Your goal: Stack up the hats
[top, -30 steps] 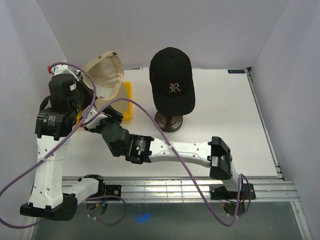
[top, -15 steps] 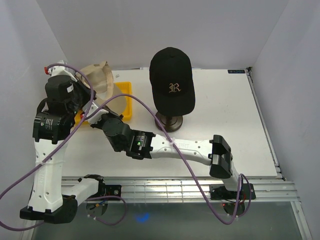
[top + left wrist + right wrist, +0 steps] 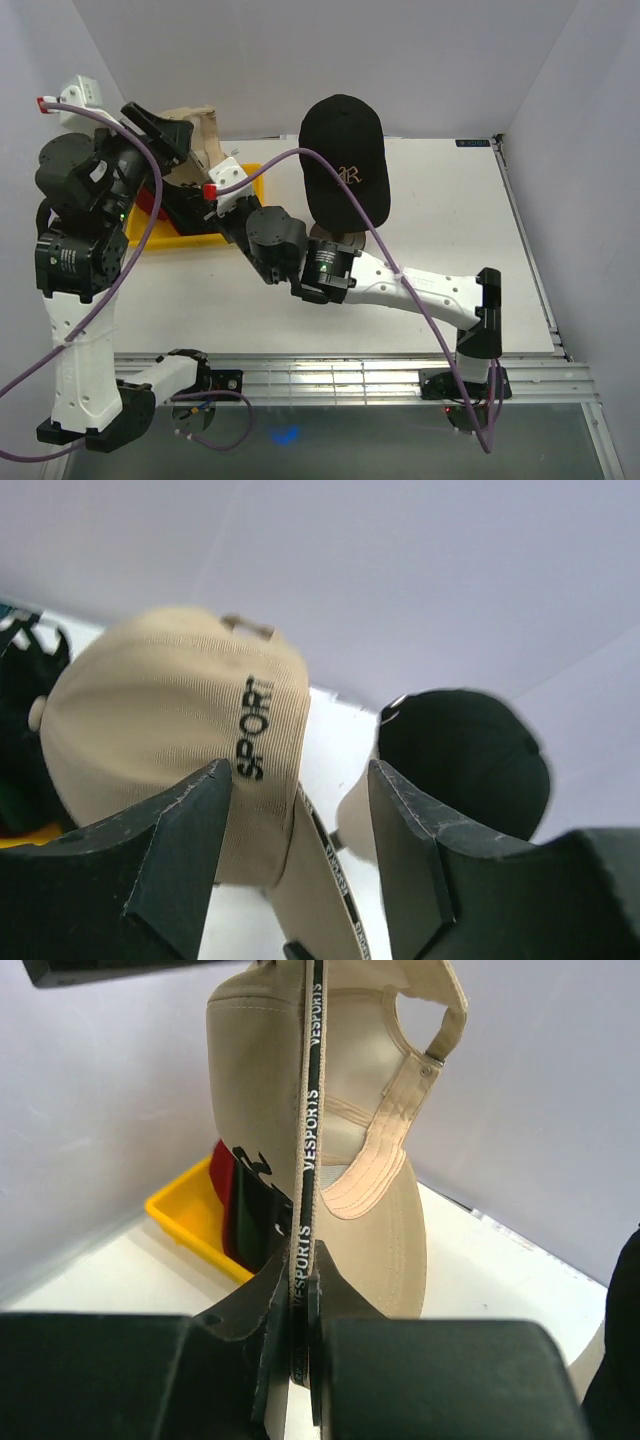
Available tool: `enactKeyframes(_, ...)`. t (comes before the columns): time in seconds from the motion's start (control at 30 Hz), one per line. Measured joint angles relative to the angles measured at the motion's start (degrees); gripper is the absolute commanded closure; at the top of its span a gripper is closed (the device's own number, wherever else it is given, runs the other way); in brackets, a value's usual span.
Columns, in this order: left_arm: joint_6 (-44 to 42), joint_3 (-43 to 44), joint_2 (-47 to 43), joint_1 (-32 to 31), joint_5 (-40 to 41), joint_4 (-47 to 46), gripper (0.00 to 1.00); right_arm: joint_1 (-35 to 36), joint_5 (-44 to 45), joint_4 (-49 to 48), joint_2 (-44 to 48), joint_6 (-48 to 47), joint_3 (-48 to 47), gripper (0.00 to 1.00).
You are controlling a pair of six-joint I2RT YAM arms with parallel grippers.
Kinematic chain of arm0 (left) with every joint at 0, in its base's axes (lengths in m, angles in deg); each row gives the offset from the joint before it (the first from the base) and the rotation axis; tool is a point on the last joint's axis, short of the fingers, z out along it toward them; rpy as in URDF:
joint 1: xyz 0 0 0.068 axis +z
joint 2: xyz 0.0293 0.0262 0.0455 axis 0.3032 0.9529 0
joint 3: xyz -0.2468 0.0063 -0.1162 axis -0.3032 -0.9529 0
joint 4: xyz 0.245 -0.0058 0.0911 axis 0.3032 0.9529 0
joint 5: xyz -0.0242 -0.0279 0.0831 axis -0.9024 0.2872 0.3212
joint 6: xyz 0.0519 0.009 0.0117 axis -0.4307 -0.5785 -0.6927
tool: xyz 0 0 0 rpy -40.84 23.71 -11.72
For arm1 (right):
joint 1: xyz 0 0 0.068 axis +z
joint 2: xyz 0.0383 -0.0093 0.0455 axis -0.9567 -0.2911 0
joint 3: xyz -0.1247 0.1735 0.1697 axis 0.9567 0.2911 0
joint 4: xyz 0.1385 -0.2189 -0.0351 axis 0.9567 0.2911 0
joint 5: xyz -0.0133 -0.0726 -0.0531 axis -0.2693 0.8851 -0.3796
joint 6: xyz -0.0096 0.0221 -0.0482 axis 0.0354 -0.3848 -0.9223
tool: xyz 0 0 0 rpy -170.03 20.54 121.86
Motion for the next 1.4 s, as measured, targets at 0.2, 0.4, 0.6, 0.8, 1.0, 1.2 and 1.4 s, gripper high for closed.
enactKeyframes(0.2,0.0,12.2,4.8,0.0,-0.9,-6.1,0.31,-0.6,-3.2,1.6,5.2,6.3,0.3,0.92)
enactKeyframes(0.4,-0.7,23.8,9.0,0.0,0.3,-9.4,0.31,-2.9,-7.0,3.0,9.5,14.0,3.1,0.92)
enactKeyframes(0.6,-0.7,21.1,5.8,0.0,1.5,-13.0,0.31,-11.8,-14.5,2.6,18.0,28.0,9.4,0.92)
enactKeyframes(0.8,-1.1,13.9,2.2,0.0,2.9,-14.7,0.31,-22.6,-20.3,-2.1,24.4,44.0,12.2,0.92)
enactKeyframes(1.0,-1.1,6.4,1.6,0.0,3.0,-16.2,0.31,-27.2,-22.5,-11.3,33.7,61.4,27.1,0.92)
enactKeyframes(1.2,-1.0,0.2,2.4,0.0,2.7,-16.4,0.32,-29.8,-22.0,-17.0,37.9,74.8,39.2,0.92)
enactKeyframes(1.4,-1.0,-4.4,2.5,0.0,1.4,-16.9,0.32,-30.6,-18.3,-20.9,44.5,81.7,48.1,0.92)
